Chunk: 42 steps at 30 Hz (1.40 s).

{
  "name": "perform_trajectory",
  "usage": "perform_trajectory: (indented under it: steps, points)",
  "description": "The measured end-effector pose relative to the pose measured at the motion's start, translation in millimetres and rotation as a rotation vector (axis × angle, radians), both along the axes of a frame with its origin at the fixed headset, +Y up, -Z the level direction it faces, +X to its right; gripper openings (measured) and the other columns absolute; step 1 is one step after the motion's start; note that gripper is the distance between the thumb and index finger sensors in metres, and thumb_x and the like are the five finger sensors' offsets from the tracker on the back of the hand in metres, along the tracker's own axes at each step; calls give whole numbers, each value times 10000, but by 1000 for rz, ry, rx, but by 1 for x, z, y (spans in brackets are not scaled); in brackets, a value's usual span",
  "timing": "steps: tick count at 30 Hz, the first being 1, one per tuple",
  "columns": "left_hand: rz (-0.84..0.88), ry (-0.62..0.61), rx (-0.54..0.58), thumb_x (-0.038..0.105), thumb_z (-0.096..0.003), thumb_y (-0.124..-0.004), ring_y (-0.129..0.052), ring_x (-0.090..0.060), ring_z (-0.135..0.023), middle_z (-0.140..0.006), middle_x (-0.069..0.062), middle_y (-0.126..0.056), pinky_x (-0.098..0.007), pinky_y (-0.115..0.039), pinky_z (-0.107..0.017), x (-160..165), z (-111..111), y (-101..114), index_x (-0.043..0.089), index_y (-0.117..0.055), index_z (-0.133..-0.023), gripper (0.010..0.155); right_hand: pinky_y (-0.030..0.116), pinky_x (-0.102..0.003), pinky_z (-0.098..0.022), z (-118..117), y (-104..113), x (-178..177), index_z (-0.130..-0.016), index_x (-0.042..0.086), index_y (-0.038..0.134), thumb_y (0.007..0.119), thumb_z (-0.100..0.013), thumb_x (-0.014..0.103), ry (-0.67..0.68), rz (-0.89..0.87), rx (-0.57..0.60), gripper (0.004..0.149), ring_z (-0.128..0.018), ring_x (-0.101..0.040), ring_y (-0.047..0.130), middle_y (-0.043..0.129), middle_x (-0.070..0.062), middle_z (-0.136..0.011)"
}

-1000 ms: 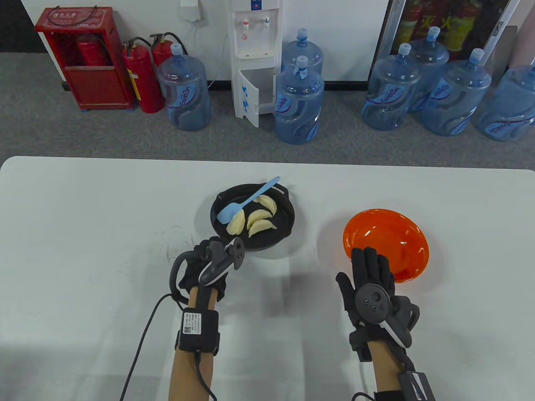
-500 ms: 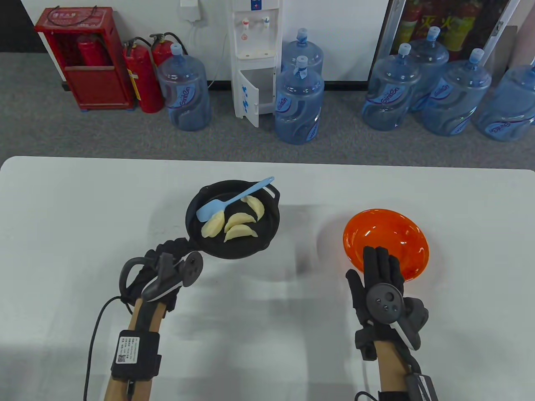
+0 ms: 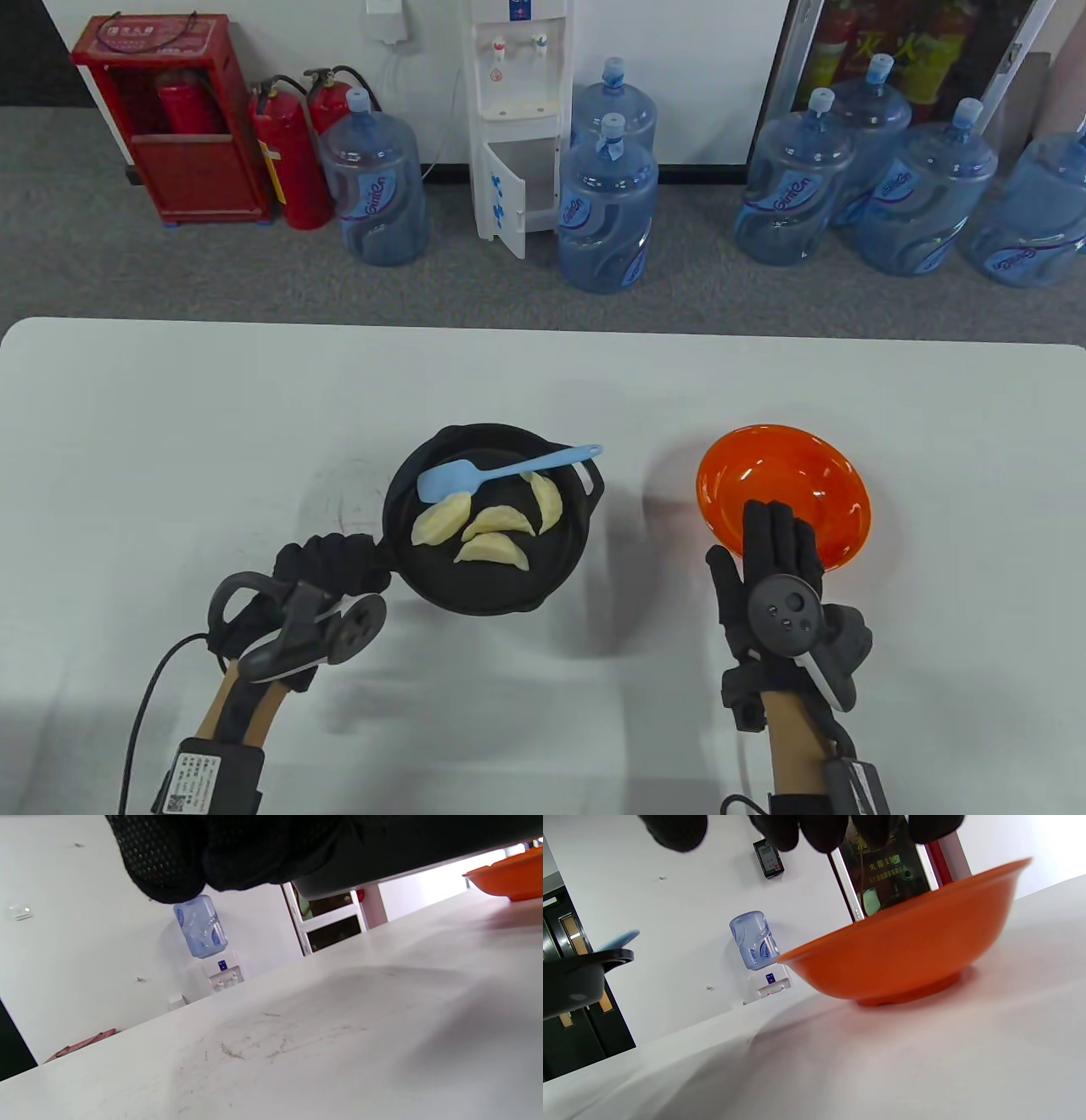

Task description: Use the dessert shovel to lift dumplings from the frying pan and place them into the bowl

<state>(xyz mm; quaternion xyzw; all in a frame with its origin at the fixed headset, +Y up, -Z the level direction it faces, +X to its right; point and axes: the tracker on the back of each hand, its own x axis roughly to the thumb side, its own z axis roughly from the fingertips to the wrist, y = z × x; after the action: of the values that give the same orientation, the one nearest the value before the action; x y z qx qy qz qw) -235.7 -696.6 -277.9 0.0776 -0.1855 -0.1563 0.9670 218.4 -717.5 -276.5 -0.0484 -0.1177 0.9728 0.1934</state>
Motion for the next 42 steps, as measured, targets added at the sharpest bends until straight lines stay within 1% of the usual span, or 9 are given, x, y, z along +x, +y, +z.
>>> perform_trajectory:
  steps: [7,14,18,21,28,34,37,40,42]
  points:
    - [49,-132,-131,490,-552,-537,-959,-91,-522,-748,74,-842,-459,-863,-621,1,3,-21,162,-653,-1000,567,413,-657,-783,0,0,0,-1244,139,338,514,-675,559,-7,3,-9,729,-1132,-486,326,302,-185,-1278]
    - [38,-206,-224,496,-549,-539,-963,-87,-541,-755,84,-843,-455,-858,-639,15,3,-39,180,-657,-1000,563,409,-655,-785,0,0,0,-1244,139,344,515,-676,558,-13,2,-17,726,-1133,-487,323,304,-186,-1278]
    - [-33,-222,-235,498,-546,-548,-962,-86,-548,-760,86,-841,-454,-854,-648,21,2,-47,187,-652,-1001,561,406,-653,-787,-1,0,1,-1244,139,343,517,-674,560,-14,-2,-20,729,-1134,-484,325,300,-182,-1280]
    - [-46,-213,-275,500,-545,-545,-964,-83,-551,-762,89,-842,-451,-855,-653,20,-1,-54,191,-651,-1001,561,405,-649,-790,-1,1,1,-1244,138,340,517,-675,560,-15,-2,-23,731,-1134,-483,323,299,-184,-1280]
    - [-13,-182,-340,495,-549,-567,-974,-107,-633,-816,97,-839,-475,-821,-695,15,-5,-64,218,-634,-1027,557,421,-632,-797,-4,2,-2,-1240,146,367,551,-675,554,0,-11,-12,721,-1140,-463,342,317,-173,-1278]
    - [-32,-175,-319,493,-550,-568,-978,-112,-656,-833,100,-837,-480,-814,-705,14,-5,-67,231,-629,-1035,554,439,-619,-802,-5,6,-18,-1230,172,416,605,-673,535,62,34,24,691,-1143,-443,368,343,-158,-1276]
    - [-40,-172,-322,494,-552,-565,-976,-114,-662,-838,100,-833,-481,-811,-708,15,-5,-67,231,-620,-1039,557,462,-605,-805,-5,10,-30,-1217,190,459,653,-670,495,104,68,50,655,-1142,-426,408,379,-141,-1271]
    - [-48,-166,-334,496,-553,-565,-975,-110,-660,-836,103,-832,-480,-810,-710,15,-6,-67,234,-618,-1041,557,518,-561,-806,-4,13,-45,-1186,197,536,698,-667,403,164,119,79,581,-1125,-407,504,465,-123,-1249]
    - [-57,-169,-332,496,-554,-562,-972,-109,-664,-838,103,-830,-480,-808,-713,15,-6,-67,233,-615,-1043,558,532,-555,-806,-3,14,-56,-1170,209,579,712,-662,389,186,162,88,555,-1122,-391,534,497,-108,-1243]
